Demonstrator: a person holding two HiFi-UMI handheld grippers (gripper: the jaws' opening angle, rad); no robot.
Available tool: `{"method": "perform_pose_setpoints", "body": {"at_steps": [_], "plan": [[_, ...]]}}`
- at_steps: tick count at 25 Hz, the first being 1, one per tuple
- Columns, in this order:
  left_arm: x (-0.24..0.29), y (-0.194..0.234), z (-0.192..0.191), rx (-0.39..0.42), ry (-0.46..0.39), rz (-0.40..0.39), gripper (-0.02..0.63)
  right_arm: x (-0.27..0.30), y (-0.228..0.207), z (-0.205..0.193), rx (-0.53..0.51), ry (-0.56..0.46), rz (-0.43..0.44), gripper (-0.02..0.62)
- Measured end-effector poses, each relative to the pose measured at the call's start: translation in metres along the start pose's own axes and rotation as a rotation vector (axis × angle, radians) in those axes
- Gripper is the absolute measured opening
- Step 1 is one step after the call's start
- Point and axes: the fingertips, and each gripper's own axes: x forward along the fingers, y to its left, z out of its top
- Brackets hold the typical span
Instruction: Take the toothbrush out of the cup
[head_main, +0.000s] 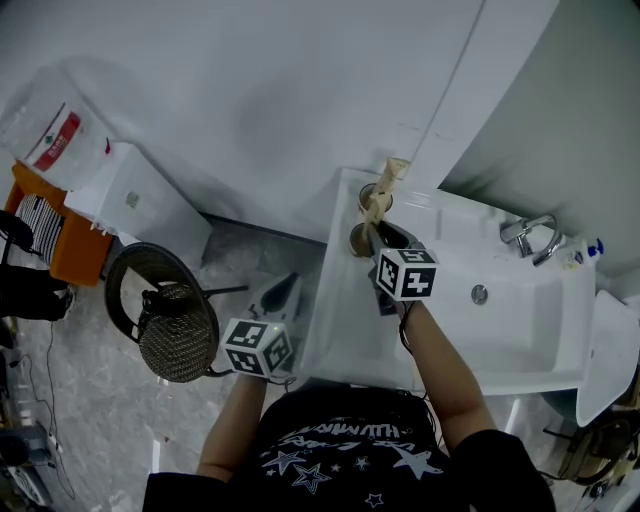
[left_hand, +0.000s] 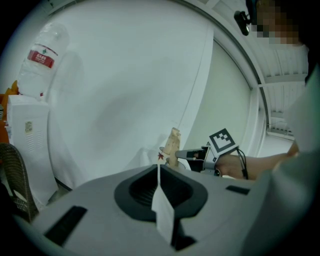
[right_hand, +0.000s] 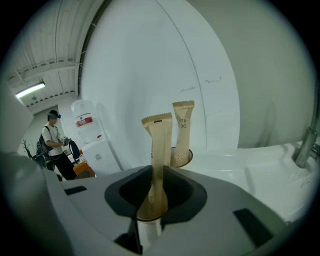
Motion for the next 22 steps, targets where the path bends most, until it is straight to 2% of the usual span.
{"method": "perform_pose_setpoints", "body": {"at_steps": [10, 22], "plan": [[0.002, -0.001, -0.001, -0.004, 0.002, -0.002, 0.028, -0.004, 0.0, 0.003, -0.006, -0.017, 0.005, 0.038], [-0.008, -0.009, 0.004, 0.017, -0.02, 0.011, 0.028, -0.033, 0.011, 0.042, 0.016, -0.149, 0.043, 0.034]]}}
